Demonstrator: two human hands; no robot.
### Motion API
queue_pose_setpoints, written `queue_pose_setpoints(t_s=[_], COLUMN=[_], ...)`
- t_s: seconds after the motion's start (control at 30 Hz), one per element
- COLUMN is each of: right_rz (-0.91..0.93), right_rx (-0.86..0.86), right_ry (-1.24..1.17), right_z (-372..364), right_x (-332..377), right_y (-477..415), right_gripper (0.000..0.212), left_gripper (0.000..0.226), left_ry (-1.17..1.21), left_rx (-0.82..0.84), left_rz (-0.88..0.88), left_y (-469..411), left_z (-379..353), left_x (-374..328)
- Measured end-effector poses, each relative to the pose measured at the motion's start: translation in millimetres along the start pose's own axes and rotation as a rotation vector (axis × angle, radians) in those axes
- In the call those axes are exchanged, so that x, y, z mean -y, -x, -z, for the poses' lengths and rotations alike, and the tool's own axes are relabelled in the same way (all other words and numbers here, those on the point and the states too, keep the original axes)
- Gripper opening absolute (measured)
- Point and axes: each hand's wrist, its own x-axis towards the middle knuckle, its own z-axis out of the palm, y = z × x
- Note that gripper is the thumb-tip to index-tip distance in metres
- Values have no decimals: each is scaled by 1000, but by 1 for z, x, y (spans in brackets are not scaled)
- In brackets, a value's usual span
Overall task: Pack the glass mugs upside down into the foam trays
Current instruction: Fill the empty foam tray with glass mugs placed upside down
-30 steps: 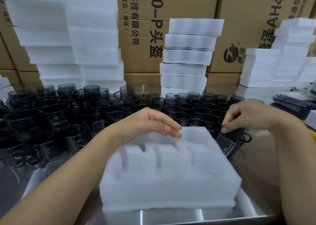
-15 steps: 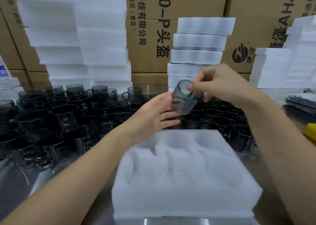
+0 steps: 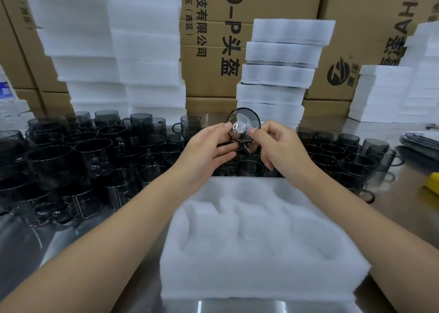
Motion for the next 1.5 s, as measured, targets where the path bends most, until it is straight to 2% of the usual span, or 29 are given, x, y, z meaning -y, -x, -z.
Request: queue_pose_setpoints(t_s=[0.17,0.37,0.6,0.7,0.8,0.9,1.0,1.07,1.13,1.2,1.33,1.5], right_rz=[33,65,133,132,116,119,169,142,51,5,86,132], right_rx=[-27,-128,-170,-151,-80,13,71,261,549,718,666,565], right_ry=[28,87,88,73,45,51,102,173,295,458,631,620], right_z=[-4,-12,-13,-12,-8,-1,9,20,29,31,20,24], right_x=[-8,-14,-17,-17,-14,-11,-9,-5,0,1,1,4], right_y=[-4,-15,-19,-18,-16,-12,-10,-12,-12,-9,-2,-3], right_gripper=[31,37,38,38,36,33,29,20,12,13,16,16], left_gripper=[23,14,35,23,23,43,38,30,29,31,35,41], left_ry=[-13,-31,-9,-2,17,71,140,184,218,240,220,182], left_rx=[-13,-24,-6,26,36,8,-11,-12,-17,-27,10,45], left_rz=[-65,-126,-135,-138,-134,-106,-88,-83,-75,-68,-48,-20], left_y=[-2,-12,-16,-15,-12,-10,-8,-8,-7,-7,-7,-6], left_z=[-1,-2,-4,-2,0,1,3,4,5,5,5,5], left_x=[3,9,8,7,6,2,-1,-4,-6,-7,-12,-18])
